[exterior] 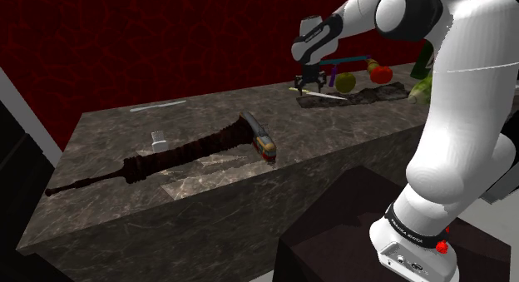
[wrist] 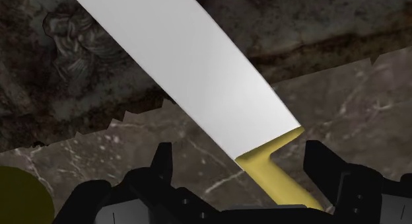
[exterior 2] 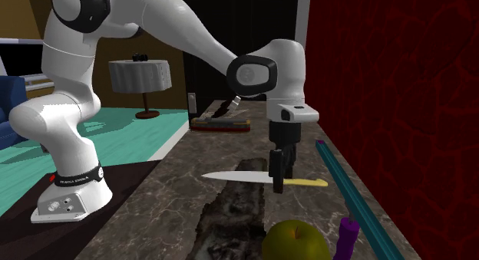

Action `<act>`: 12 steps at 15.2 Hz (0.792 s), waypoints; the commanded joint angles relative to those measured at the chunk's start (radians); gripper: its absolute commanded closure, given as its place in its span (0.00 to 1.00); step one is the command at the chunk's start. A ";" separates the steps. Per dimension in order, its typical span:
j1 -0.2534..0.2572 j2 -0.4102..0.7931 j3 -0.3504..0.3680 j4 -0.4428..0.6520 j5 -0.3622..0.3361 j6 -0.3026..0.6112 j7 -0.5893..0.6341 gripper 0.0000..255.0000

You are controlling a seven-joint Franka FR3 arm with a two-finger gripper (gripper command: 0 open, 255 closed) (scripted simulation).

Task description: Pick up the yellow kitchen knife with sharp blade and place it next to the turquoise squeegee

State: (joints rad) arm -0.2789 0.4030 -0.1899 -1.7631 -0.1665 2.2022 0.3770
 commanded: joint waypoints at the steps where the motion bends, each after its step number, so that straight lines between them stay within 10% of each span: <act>1: 0.002 -0.016 0.000 0.017 0.000 -0.033 -0.004 0.00; 12: 0.014 -0.057 0.003 0.053 -0.001 -0.111 -0.003 0.00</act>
